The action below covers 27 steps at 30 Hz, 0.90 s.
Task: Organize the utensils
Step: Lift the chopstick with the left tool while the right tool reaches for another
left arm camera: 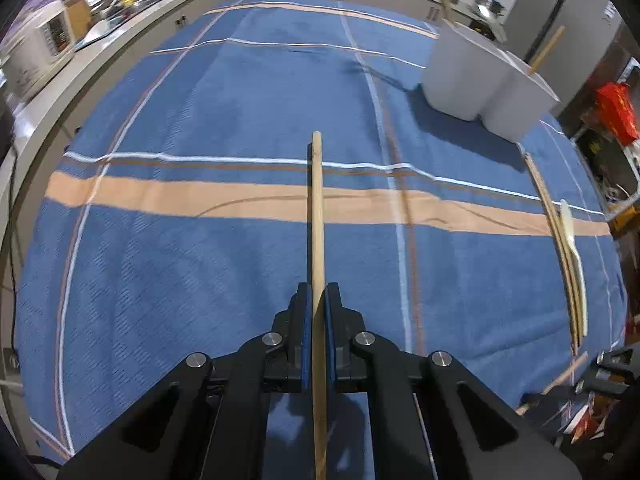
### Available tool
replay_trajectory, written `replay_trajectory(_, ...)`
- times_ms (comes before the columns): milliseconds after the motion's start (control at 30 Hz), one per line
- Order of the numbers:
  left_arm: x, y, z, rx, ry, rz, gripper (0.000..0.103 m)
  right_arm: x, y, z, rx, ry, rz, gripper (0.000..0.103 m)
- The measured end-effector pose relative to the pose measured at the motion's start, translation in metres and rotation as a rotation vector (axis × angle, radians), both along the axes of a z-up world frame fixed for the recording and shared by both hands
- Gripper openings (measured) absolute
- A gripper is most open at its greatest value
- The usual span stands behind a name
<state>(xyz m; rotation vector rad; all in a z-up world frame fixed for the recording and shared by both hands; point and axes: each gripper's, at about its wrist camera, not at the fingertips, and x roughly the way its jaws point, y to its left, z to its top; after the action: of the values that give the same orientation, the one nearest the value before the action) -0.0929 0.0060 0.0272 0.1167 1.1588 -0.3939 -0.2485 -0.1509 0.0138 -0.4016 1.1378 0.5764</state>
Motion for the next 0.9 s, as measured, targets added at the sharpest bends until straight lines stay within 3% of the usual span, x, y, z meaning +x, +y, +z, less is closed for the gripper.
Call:
replay_trajectory(133,0.003,0.013,0.0,-0.048,0.019,0.049,0.006,0.033,0.0,-0.002,-0.055,-0.047,-0.134,0.009)
replay_trajectory(267,0.0,0.014,-0.001,-0.053,0.016,0.062,0.006,0.08,-0.042,-0.004,0.088,0.014,-0.408,0.009)
replay_trajectory(467,-0.007,-0.012,-0.003,-0.055,0.031,0.002,0.006,0.1,-0.086,-0.003,0.244,0.13,-0.638,0.012)
replay_trajectory(533,-0.01,-0.02,-0.002,-0.041,0.035,-0.024,0.006,0.101,-0.086,-0.004,0.234,0.134,-0.627,0.014)
replay_trajectory(667,0.0,-0.03,-0.002,-0.008,0.041,-0.036,0.007,0.098,-0.066,-0.002,0.145,0.106,-0.515,0.027)
replay_trajectory(900,0.033,-0.053,-0.003,0.061,0.059,-0.065,0.009,0.118,-0.026,-0.001,-0.007,0.09,-0.294,0.027)
